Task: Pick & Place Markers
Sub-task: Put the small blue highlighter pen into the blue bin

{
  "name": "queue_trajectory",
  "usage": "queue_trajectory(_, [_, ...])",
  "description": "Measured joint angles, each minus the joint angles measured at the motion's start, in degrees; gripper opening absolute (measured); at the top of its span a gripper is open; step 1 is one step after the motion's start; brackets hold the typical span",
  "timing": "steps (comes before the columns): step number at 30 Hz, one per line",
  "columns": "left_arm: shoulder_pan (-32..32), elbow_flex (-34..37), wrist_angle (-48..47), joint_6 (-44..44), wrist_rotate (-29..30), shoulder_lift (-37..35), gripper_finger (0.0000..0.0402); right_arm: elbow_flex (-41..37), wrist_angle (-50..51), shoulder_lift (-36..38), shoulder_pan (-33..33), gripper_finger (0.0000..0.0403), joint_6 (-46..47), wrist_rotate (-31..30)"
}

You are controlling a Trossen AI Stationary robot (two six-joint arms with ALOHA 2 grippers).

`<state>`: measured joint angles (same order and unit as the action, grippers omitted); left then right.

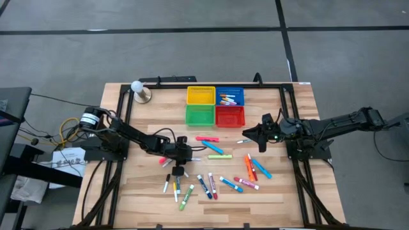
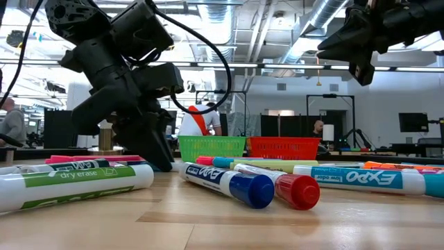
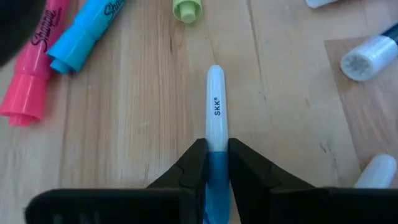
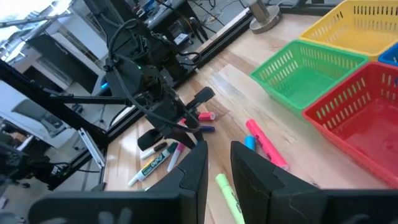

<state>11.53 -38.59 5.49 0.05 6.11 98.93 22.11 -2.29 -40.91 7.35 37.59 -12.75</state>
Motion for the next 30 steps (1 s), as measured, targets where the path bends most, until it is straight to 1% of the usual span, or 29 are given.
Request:
queue_trajectory(7, [-2.23, 0.13, 1.5, -0.09, -1.91, 0.2, 0.0059, 0.02, -2.57, 0.0, 0.0, 0.006, 0.55, 0.02])
queue_trajectory(10, [-3.08, 0.22, 2.43, -0.4, -1.93, -0.47, 0.0056, 0.02, -4.49, 0.02, 0.0, 0.006, 0.54, 0.04])
queue_trajectory(14, [-4.09, 0.51, 1.37, -0.51, -1.39, -2.52, 0.0057, 0.04, -5.0, 0.02, 0.0, 0.006, 0.54, 0.04])
queue_trajectory(20, [-4.64, 0.48, 2.02, -2.35, -1.49, -7.79, 0.0059, 0.04, -5.11, 0.02, 0.0, 0.006, 0.52, 0.04])
queue_trajectory(26, [-4.63, 0.42, 2.88, -2.47, -1.64, -15.34, 0.006, 0.04, -5.94, 0.02, 0.0, 0.006, 0.36, 0.04])
queue_trajectory(30, [-5.11, 0.38, 6.12, -3.79, -1.84, -19.25, 0.006, 0.04, -7.25, 0.0, -0.05, 0.006, -0.07, 0.03])
